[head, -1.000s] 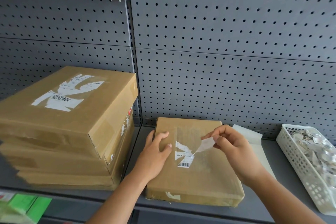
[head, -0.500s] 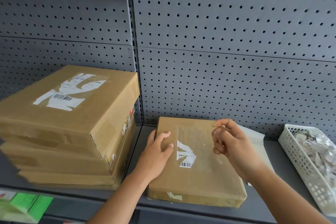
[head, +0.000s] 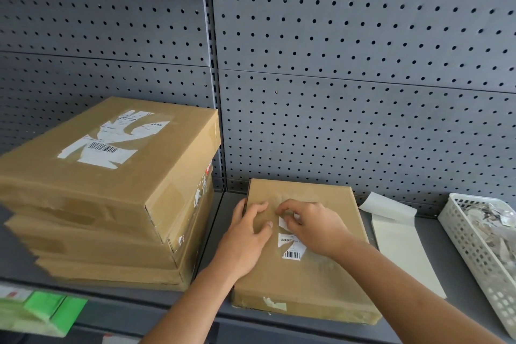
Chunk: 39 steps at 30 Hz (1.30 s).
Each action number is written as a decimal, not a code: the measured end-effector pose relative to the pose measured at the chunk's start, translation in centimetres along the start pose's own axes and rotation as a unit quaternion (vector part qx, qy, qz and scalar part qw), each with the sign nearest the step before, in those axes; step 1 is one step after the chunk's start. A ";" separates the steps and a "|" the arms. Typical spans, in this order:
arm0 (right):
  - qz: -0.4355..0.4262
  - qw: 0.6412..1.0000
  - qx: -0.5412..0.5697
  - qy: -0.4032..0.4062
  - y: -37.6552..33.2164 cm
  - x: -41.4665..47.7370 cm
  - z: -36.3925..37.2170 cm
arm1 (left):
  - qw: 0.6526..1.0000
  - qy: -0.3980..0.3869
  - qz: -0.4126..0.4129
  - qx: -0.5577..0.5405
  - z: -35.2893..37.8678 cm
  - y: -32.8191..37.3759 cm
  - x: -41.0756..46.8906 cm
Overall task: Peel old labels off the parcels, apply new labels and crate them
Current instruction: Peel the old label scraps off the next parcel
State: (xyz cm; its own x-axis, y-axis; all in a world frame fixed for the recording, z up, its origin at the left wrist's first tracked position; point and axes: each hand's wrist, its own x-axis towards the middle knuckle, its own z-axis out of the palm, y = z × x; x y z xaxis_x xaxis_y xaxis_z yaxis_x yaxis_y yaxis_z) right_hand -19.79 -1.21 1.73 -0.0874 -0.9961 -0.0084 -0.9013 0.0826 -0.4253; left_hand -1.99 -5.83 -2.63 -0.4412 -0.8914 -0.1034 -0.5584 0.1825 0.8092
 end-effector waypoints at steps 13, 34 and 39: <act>0.007 1.000 0.017 0.015 0.8 0.7 0.6 | 1.000 0.001 -0.001 0.005 0.1 -0.2 0.1; -0.100 0.984 -0.142 0.041 0.2 1.7 0.6 | 1.000 0.003 0.006 -0.001 0.2 -0.3 0.2; -0.125 0.963 -0.237 0.009 -0.6 2.2 0.0 | 1.000 0.005 0.008 -0.005 0.2 -0.3 0.1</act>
State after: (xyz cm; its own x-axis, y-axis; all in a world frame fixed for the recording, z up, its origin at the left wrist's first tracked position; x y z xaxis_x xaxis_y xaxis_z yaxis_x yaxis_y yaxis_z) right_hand -19.45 -3.49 1.98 0.1549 -0.9862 0.0588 -0.9871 -0.1521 0.0495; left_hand -2.00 -5.84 -3.04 -0.4427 -0.8927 -0.0845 -0.5441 0.1926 0.8166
